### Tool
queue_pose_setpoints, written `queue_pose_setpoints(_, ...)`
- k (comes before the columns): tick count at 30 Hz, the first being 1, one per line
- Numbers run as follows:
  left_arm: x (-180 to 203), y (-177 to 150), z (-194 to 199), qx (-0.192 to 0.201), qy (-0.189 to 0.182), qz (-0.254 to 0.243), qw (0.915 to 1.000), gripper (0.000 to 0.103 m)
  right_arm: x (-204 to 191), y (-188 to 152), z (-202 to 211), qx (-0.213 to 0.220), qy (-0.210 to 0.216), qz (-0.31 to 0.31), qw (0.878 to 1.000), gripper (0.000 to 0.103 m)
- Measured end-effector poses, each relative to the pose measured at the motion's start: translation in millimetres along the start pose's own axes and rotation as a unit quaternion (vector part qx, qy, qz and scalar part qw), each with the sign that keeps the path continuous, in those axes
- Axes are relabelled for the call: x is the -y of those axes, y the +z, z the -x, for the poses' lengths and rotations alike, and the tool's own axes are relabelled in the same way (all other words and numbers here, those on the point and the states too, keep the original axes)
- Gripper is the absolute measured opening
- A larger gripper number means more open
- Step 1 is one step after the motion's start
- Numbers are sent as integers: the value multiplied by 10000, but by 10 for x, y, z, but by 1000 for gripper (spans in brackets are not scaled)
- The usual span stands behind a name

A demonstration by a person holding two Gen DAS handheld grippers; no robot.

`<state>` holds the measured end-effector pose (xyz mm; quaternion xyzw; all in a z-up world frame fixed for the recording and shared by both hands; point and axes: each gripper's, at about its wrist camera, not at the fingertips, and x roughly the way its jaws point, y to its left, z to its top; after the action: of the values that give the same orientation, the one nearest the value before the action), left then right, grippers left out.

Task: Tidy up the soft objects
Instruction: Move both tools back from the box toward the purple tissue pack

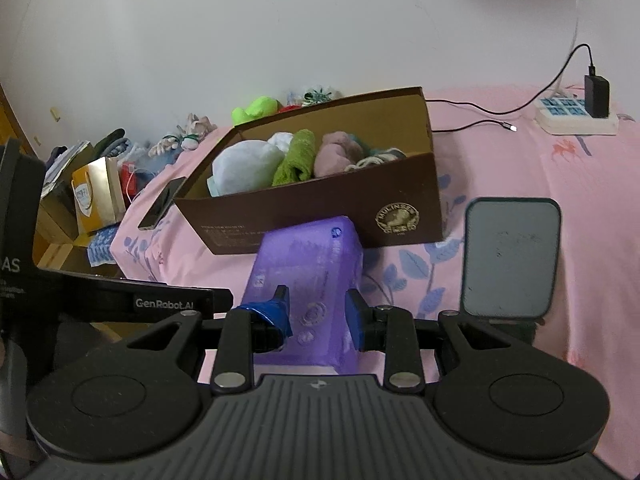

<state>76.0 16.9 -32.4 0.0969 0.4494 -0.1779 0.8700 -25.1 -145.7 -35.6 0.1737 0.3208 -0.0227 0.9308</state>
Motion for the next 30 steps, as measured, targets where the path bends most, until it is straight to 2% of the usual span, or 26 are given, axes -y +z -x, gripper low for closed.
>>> queue_pose_setpoints(7, 123, -89, 30, -183, -19, 64, 9998, 74, 107, -51, 87, -102, 93, 17, 9999, 13)
queue_pose_setpoints(13, 332, -219, 68, -380, -118, -36, 9992, 74, 310, -116, 184, -282, -50, -109, 9995, 14)
queue_pose_setpoints(21, 669, -342, 114, -601, -328, -327, 9971, 74, 622, -234, 311, -671, -622, -354, 9952, 14)
queue_pose_setpoints(24, 803, -359, 125, -651, -411, -458, 9960, 74, 765, -240, 379, -684, -916, -516, 9921, 14)
queue_pose_setpoints(30, 1023, -333, 183, -546, -453, -666, 9953, 74, 992, -205, 513, -515, -1154, -873, 9881, 14)
